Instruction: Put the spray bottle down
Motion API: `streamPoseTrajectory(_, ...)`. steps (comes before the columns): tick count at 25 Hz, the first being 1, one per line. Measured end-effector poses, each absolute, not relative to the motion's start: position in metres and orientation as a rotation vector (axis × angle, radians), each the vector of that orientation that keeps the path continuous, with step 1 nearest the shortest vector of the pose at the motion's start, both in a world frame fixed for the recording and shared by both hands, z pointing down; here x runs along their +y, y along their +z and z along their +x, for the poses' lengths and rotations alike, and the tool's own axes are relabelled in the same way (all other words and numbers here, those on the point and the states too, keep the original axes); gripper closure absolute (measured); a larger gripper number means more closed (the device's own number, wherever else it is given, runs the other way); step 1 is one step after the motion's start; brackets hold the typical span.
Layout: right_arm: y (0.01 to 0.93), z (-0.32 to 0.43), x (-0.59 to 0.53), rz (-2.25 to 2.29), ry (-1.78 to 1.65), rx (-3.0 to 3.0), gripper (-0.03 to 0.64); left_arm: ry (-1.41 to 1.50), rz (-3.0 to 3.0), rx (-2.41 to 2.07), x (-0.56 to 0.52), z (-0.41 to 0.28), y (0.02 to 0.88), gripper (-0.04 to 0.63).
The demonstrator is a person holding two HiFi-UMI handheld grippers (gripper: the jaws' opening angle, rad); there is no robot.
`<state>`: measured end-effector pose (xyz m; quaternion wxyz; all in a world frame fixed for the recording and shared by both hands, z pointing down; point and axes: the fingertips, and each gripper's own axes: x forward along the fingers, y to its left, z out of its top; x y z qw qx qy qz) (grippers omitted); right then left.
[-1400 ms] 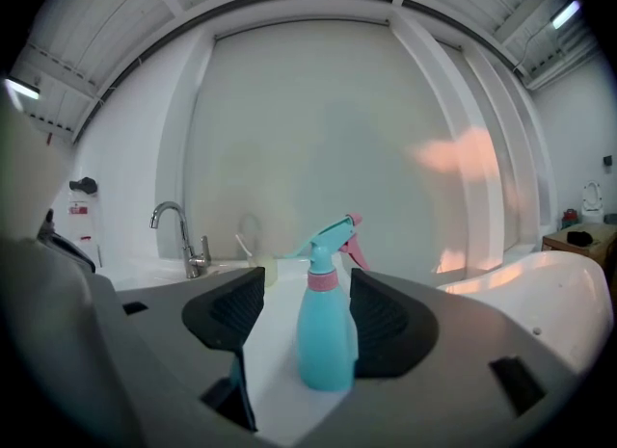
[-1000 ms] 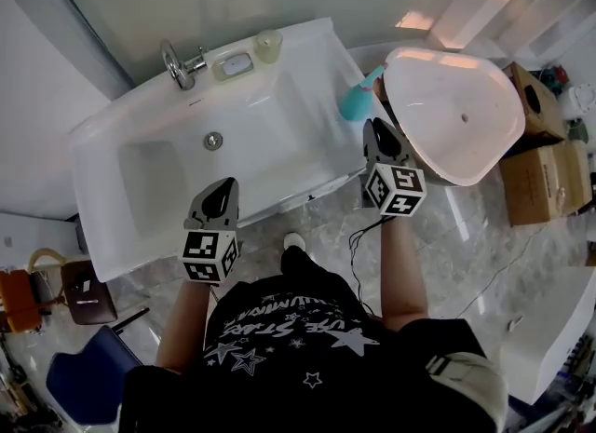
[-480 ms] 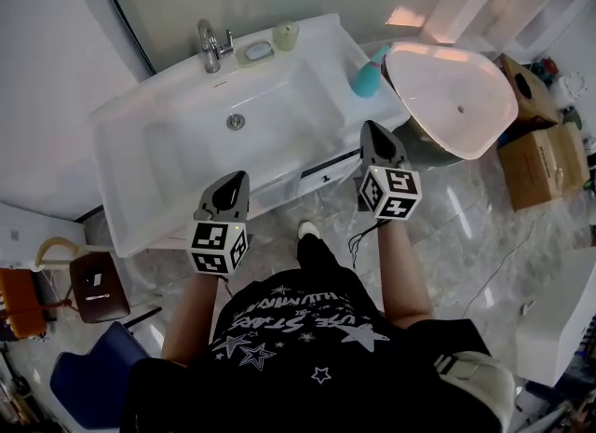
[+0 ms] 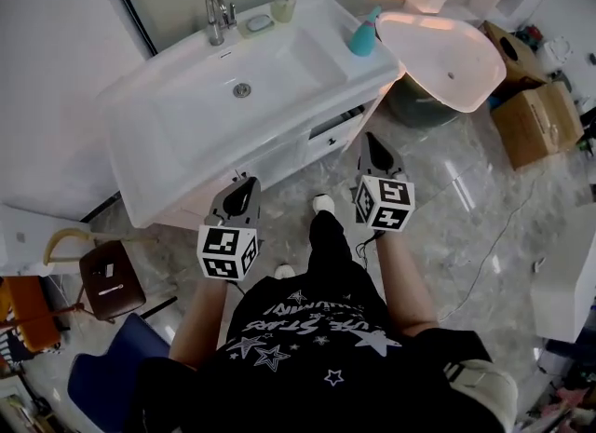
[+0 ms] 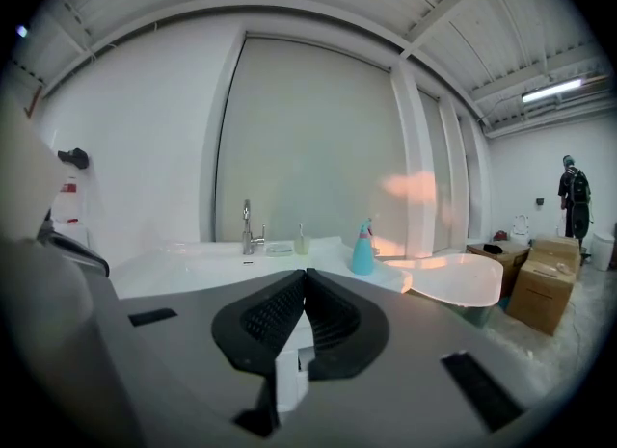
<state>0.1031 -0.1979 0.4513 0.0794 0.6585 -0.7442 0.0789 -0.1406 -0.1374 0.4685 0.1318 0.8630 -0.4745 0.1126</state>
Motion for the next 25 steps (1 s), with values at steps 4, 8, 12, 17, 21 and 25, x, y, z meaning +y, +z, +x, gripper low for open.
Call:
streamPoseTrajectory(4, 0.448, 0.113, -0.144, 2.051, 0.184, -2.176, 0.604, 0.350, 2.530, -1.283, -0.107, -0.134, 0.480, 0.580)
streamPoseTrajectory(8, 0.440, 0.128, -0.111, 2.068, 0.144, -2.127, 0.604, 0.349, 2.556, -1.237, -0.087, -0.120, 0.478, 0.580)
streamPoseTrajectory(12, 0.433, 0.141, -0.091, 2.110, 0.142, -2.110, 0.604, 0.333, 2.578, -1.235, -0.076, -0.106, 0.470, 0.580)
streamPoseTrajectory(17, 0.428, 0.152, -0.071, 2.085, 0.156, -2.152, 0.606, 0.337, 2.574, -1.261, -0.054, -0.087, 0.467, 0.580)
streamPoseTrajectory(21, 0.424, 0.163, -0.044, 2.036, 0.168, -2.198, 0.606, 0.340, 2.557, -1.288, -0.026, -0.069, 0.462, 0.580)
streamPoseTrajectory(25, 0.425, 0.175, -0.013, 2.009, 0.186, -2.244, 0.606, 0.345, 2.563, -1.304, 0.008, -0.048, 0.458, 0.580)
